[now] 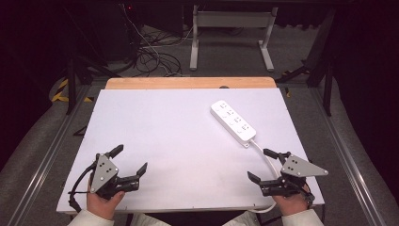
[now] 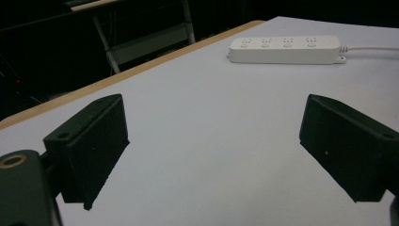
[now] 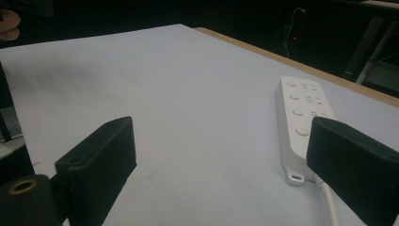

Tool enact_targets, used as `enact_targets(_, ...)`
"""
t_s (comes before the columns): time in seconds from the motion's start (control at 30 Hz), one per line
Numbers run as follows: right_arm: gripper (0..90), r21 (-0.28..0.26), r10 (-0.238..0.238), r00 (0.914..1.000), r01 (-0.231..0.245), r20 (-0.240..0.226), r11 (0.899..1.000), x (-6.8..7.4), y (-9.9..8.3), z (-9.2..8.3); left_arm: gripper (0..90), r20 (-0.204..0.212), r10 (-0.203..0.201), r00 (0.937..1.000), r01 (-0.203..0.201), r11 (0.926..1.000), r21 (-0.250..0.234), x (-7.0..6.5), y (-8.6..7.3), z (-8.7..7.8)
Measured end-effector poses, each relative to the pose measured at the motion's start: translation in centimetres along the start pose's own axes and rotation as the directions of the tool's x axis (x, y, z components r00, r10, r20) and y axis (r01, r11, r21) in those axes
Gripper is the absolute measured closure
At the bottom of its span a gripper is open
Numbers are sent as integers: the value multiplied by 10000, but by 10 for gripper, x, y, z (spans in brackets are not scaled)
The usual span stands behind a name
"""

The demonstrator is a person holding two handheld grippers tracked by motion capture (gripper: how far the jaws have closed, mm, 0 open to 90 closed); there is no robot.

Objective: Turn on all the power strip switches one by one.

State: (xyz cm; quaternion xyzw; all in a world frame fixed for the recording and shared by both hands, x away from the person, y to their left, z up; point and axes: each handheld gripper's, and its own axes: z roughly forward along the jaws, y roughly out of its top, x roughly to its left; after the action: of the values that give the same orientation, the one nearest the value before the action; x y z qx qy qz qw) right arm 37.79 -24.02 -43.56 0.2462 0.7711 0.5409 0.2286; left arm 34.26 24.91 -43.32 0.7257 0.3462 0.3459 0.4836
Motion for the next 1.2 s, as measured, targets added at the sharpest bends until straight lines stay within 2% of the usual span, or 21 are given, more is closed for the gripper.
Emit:
enact_targets(0.27,90,-6,-55,10000,55,23,10000,0,1,0,87,-38,181,9998,-182,9998,-17,-2,0,0)
enact_targets(0.3,89,-29,-54,10000,54,18,10000,0,1,0,87,-119,347,9993,-347,9994,18,-2,1,0)
enact_targets(0.77,89,-39,-40,10000,41,46,10000,-1,7,1,87,-150,303,9994,-304,9995,-15,-2,1,-1)
enact_targets(0.93,137,457,88,9999,-81,-135,9989,-3,16,4,87,-179,275,9995,-275,9996,-21,-2,1,-1)
enact_targets(1.03,182,842,26,10000,-24,-15,9964,-3,23,9,87,-199,273,9994,-273,9996,-10,-3,1,-1)
enact_targets(1.2,250,1133,207,9997,-192,-115,9934,-9,35,15,87,-234,282,9993,-283,9996,-10,-2,1,-1)
